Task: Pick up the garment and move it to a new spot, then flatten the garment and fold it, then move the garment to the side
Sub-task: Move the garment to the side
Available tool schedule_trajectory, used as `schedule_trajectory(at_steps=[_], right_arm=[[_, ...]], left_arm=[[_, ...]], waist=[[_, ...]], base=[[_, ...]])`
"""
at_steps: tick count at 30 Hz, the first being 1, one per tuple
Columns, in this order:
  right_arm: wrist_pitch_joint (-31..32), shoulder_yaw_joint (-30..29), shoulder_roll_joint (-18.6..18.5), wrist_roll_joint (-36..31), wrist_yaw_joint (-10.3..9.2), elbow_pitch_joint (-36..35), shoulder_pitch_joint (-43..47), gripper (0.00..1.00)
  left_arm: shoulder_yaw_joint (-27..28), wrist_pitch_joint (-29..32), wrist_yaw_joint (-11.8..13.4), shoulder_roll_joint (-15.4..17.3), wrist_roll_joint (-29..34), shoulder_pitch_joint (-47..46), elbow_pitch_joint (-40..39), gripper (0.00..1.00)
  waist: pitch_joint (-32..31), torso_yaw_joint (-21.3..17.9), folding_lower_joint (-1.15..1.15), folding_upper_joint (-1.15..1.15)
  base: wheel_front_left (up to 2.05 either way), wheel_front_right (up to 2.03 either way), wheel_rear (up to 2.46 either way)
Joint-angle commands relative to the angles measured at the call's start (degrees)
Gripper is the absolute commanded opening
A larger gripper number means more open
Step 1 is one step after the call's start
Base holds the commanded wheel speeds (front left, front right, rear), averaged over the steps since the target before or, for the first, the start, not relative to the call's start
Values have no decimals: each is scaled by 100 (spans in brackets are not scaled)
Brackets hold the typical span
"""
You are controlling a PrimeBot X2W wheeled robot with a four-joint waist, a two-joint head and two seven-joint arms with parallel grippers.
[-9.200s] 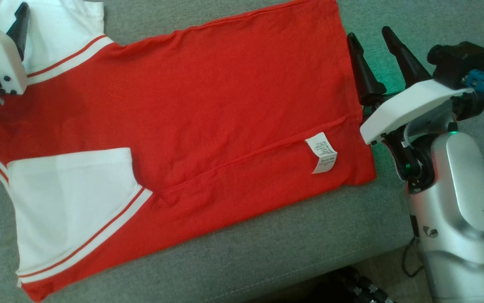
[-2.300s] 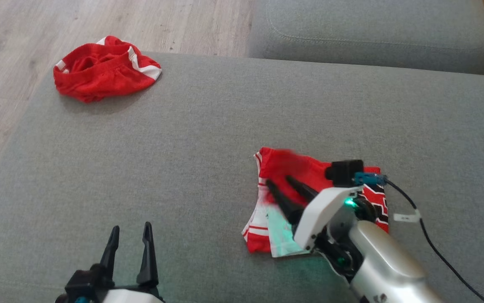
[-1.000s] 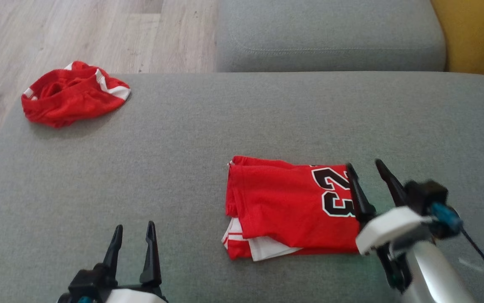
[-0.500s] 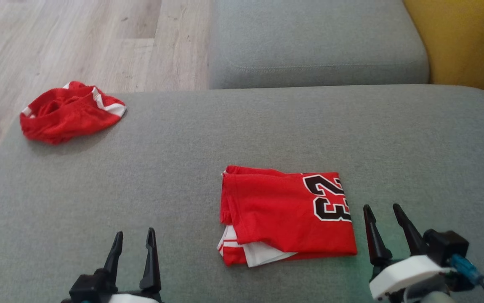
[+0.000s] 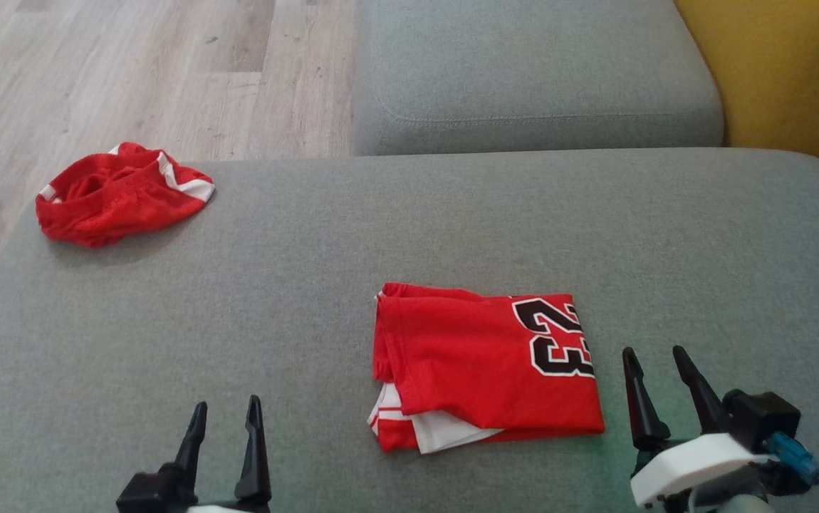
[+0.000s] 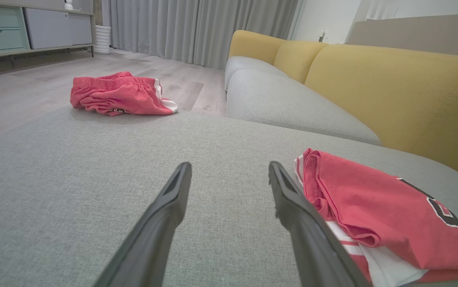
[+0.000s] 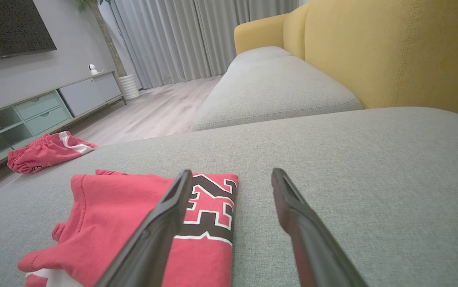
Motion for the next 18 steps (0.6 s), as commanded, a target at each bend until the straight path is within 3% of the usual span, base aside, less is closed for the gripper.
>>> schedule_trajectory(at_steps=[1,18], right_arm=[[-70,134,-22,-8,-4,-179,-213,100],[212,20,-22,-56,-4,-34,-400,100]], left_arm=[[170,-34,46,64,-7,-232,-153,100],[65,27,85,104,2,-248,-180,100]], waist=[[7,3,0,0],[60,126,0,0]], base=[[0,0,0],[0,0,0]])
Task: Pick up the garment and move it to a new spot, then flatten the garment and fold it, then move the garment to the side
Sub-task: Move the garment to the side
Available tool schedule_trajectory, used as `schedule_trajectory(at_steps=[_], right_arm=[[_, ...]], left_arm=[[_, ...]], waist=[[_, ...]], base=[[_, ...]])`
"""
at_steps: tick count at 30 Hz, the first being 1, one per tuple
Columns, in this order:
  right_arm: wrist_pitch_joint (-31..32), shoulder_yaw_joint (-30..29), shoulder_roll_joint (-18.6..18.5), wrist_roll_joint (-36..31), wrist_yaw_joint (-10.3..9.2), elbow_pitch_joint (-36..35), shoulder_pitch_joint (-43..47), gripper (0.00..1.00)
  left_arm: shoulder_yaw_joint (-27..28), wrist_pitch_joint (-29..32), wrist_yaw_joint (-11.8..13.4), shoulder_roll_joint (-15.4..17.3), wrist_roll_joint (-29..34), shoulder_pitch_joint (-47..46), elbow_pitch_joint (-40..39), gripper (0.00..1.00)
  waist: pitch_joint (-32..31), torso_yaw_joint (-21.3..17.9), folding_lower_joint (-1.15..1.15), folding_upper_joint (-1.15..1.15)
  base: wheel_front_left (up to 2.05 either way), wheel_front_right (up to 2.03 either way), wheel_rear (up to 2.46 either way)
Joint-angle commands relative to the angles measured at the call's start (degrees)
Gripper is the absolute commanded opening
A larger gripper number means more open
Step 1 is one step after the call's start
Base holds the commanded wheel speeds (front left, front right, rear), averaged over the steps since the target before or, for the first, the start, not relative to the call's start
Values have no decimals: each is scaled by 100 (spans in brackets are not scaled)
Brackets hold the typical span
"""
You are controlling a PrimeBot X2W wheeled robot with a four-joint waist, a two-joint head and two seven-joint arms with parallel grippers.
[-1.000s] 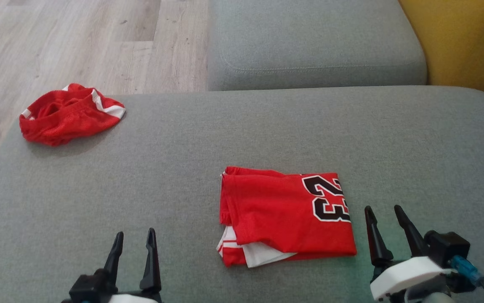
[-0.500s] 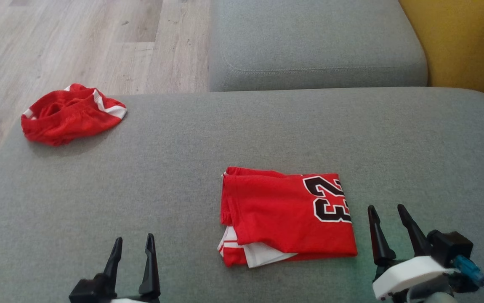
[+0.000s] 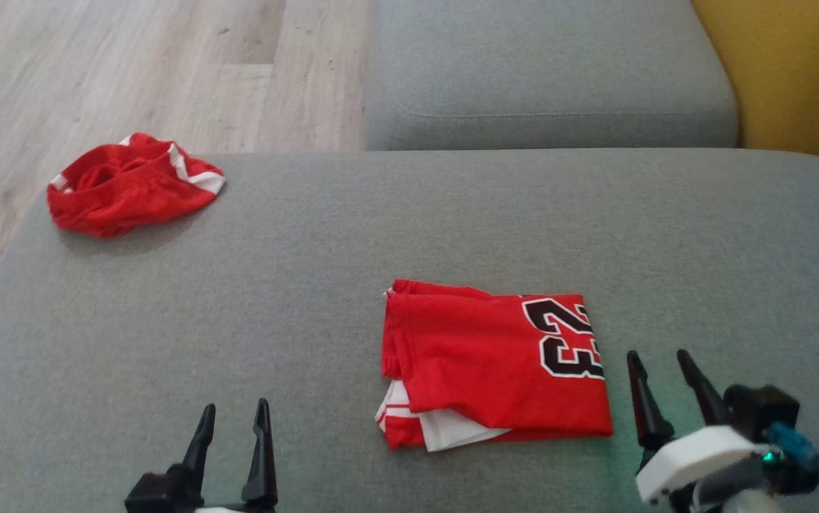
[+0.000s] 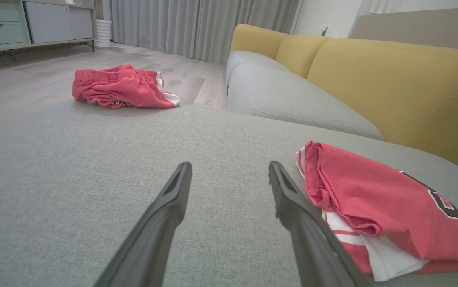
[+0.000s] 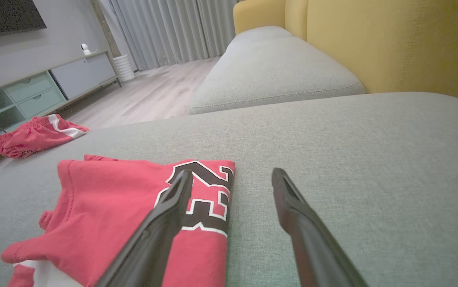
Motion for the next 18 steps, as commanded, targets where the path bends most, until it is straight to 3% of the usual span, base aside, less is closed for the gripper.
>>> schedule_trajectory(at_steps=[1,10,18], right_arm=[[47,58,-27,-98,-4,-156,-416,100],[990,-599,-27,-643,-4,355,-1081,100],[1303,-757,-27,-417,-4,1161,-1344,100]], left_arm=[[183,-18,38,81,7,-257,-176,100],[109,-26,19,37,4,-295,-100,100],[96,-61,-4,2,8,-320,-14,100]], waist=[[19,50,0,0],[258,568,0,0],[499,967,0,0]], base=[[0,0,0],[0,0,0],[0,0,0]])
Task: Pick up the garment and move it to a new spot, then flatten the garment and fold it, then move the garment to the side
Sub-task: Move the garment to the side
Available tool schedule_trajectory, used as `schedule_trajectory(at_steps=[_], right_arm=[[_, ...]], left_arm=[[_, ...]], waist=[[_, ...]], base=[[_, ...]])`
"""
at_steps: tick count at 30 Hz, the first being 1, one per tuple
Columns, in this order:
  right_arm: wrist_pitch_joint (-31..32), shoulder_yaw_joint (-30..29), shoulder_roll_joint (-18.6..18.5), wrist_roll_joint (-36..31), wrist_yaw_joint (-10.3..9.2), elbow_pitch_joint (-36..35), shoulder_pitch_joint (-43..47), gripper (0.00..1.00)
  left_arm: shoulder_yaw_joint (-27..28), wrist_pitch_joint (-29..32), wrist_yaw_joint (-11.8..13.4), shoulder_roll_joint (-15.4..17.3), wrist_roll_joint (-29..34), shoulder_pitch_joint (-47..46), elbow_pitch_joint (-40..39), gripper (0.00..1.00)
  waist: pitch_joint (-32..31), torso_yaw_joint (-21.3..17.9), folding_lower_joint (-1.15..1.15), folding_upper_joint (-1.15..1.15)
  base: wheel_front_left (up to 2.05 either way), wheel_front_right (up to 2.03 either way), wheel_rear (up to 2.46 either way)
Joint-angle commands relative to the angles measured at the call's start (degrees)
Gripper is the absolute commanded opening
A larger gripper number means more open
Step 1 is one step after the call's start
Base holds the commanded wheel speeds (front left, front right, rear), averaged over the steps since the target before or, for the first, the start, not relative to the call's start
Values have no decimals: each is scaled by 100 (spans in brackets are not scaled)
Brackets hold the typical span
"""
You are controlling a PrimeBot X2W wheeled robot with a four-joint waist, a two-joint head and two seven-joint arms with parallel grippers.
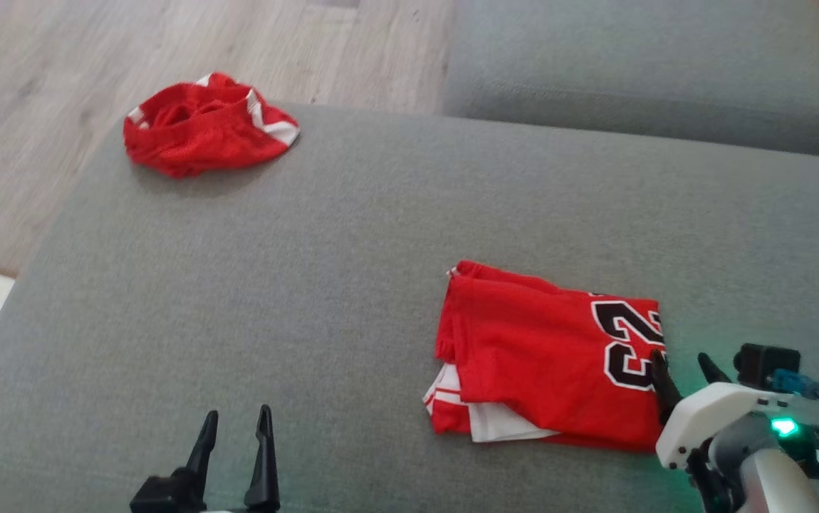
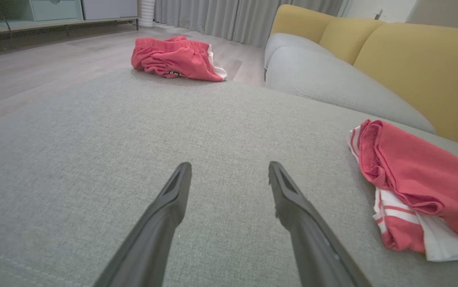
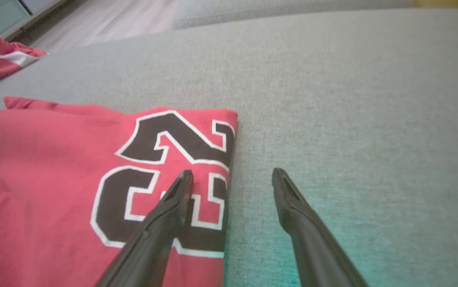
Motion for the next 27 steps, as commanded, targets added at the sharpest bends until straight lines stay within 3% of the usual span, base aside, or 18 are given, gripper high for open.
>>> schedule_trajectory(at_steps=[1,7,8,9,10,11,12,19,27], right_arm=[[-8,160,-29,41,-4,-92,-336,100],[153,444,-29,328,-4,472,-572,100],[167,521,-29,400,-4,548,-626,93],[177,600,-29,440,-4,620,-683,44],[170,667,-29,466,-4,679,-746,35],[154,721,-29,486,-4,733,-807,5],[132,776,-29,503,-4,777,-874,0],[-211,627,-29,428,-4,884,-1373,0],[-383,39,-31,-198,-4,521,-1979,0]], left_arm=[[163,-63,3,13,12,-321,-146,100],[186,-86,0,-5,36,-378,-124,100],[191,-89,1,-4,42,-385,-124,100],[192,-92,2,-5,50,-393,-122,100],[195,-94,4,-6,56,-403,-124,100],[193,-97,2,-11,63,-416,-127,100],[190,-98,1,-14,71,-429,-131,100],[213,-109,8,9,137,-519,-186,100],[301,-117,31,79,217,-758,-339,100]], waist=[[112,93,0,0],[270,125,0,0],[293,110,0,0],[316,90,0,0],[346,60,0,0],[370,30,0,0],[397,-11,0,0],[618,-472,0,0],[1093,-1742,0,0]], base=[[0,0,0],[0,0,0],[0,0,0],[0,0,0],[0,0,0],[0,0,0],[0,0,0],[0,0,0],[0,0,0]])
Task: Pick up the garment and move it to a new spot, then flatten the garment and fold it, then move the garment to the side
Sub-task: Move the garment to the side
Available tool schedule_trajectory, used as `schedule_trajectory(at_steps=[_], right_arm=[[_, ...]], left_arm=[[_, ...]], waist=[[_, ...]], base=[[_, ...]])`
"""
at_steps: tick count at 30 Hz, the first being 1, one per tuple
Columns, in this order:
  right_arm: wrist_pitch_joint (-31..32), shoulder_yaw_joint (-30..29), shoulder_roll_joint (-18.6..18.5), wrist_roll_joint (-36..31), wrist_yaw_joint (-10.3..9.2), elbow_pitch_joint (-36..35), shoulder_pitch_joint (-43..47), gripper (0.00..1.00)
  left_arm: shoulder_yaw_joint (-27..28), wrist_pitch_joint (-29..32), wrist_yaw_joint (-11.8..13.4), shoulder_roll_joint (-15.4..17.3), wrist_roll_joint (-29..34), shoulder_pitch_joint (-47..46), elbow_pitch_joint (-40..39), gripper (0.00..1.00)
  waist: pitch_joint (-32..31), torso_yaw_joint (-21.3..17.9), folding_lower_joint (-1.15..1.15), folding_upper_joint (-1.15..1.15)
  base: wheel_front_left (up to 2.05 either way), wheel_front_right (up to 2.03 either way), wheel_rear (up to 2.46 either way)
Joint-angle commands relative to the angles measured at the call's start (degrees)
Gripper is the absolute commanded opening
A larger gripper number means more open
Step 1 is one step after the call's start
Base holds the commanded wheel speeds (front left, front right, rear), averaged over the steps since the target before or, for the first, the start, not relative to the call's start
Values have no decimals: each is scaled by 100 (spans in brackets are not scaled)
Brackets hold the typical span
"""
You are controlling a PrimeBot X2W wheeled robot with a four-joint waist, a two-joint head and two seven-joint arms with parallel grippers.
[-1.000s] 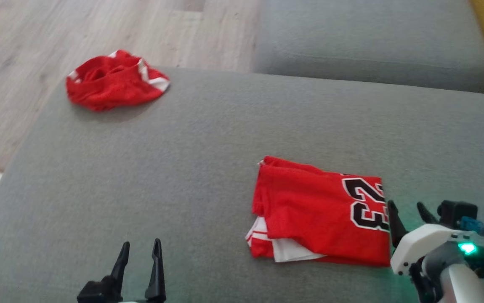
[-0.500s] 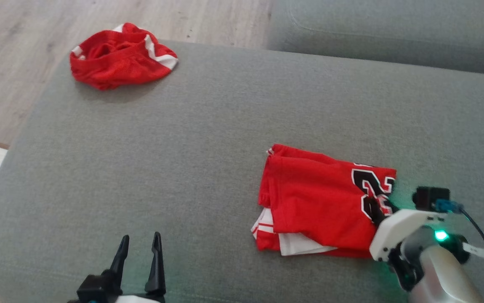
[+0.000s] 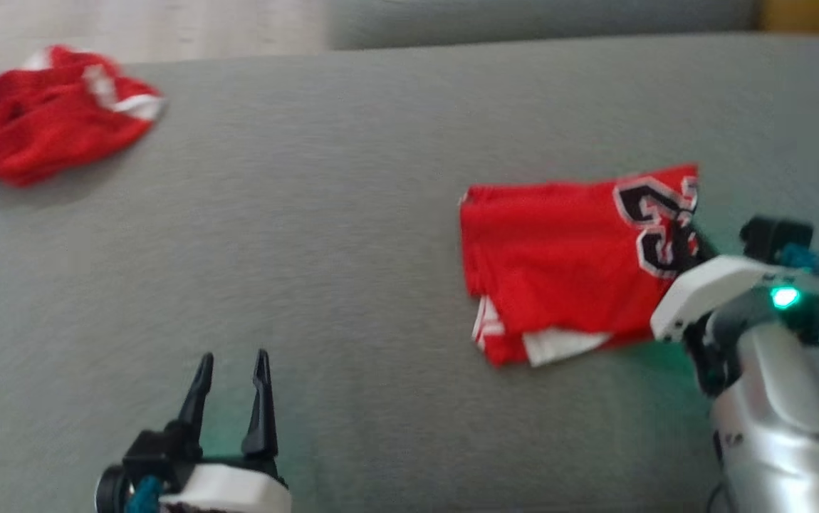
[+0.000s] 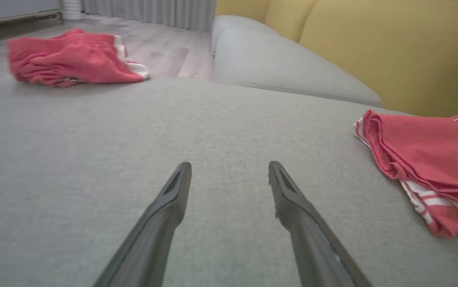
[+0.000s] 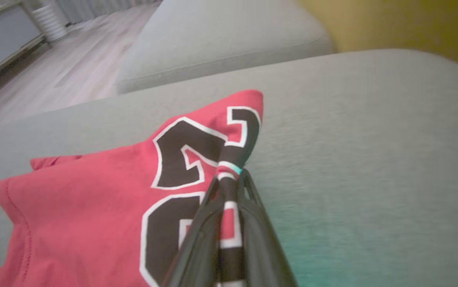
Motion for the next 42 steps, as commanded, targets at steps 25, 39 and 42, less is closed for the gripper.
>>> schedule_trajectory(at_steps=[25,39,42], right_arm=[[212,-90,-512,-641,-4,-412,-1575,0],[354,-1240,-1742,-1264,-4,390,-2472,0],[157,-1490,-1839,-1548,-4,421,-2556,85]], left_arm=[[134,380,140,463,379,-1070,-592,100],[218,398,262,577,350,-1037,-871,100],[208,378,255,567,337,-1061,-858,100]], waist=[[1109,-1614,-1,0],[1542,-817,-1,0],[1577,-740,-1,0]], base=[[0,0,0],[0,0,0],[0,0,0]])
